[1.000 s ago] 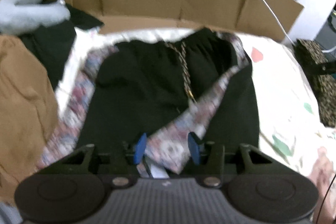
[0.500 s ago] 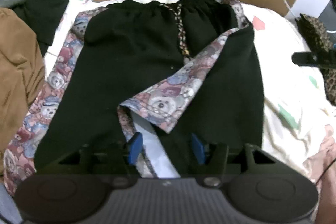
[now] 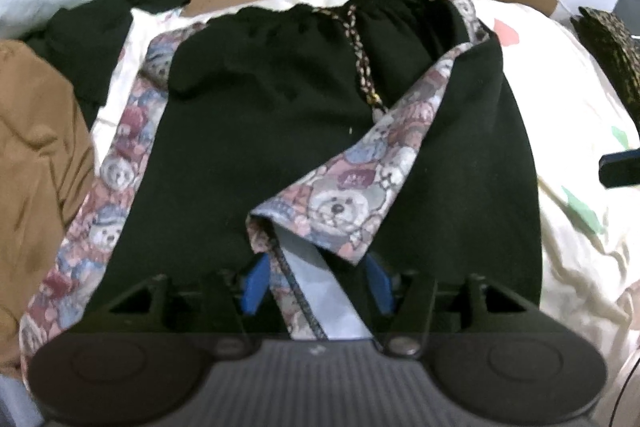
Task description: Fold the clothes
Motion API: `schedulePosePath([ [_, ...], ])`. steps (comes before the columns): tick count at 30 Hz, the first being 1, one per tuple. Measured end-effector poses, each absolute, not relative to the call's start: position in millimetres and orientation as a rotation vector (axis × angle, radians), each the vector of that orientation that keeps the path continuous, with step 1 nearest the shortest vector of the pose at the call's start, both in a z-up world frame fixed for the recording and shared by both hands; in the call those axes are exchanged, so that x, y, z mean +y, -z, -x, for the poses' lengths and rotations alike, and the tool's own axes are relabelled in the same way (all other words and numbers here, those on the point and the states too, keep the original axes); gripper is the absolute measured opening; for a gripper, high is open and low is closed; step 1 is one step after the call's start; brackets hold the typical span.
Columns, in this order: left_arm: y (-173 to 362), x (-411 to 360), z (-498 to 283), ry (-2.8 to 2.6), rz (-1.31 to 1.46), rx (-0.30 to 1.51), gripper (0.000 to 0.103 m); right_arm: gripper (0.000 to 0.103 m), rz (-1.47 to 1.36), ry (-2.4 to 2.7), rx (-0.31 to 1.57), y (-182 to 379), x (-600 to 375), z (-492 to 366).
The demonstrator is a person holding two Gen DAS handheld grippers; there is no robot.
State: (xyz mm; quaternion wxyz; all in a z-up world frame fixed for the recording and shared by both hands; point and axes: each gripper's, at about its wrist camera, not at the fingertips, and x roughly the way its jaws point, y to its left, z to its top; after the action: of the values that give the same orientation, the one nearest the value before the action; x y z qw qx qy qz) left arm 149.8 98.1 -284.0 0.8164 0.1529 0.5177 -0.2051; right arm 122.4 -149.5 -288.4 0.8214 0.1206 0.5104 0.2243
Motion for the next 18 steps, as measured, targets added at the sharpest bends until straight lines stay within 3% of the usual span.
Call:
schedulePosePath([
  [9, 295.6, 95.1, -161.6, 0.515, -0.279, 1.149, 0.054, 0.05, -0.288, -0.47, 1.148, 300.0, -149.3, -119.1],
  [12, 298.5, 97.0, -168.9, 0.52, -0.208, 1.136, 0.04, 0.05, -0.278, -0.499, 1.142, 297.7, -144.3, -116.3],
  [14, 294.1, 99.0, -174.1, 0.518, -0.179, 1.11, 0.005, 0.05, -0.266, -0.507, 1.136, 296.1, -140.8, -115.8],
  [18, 281.7, 112.0, -192.4, 0.493, -0.069, 1.082, 0.005, 0.05, -0.267, -0.511, 1.145, 297.7, -137.2, -115.9],
])
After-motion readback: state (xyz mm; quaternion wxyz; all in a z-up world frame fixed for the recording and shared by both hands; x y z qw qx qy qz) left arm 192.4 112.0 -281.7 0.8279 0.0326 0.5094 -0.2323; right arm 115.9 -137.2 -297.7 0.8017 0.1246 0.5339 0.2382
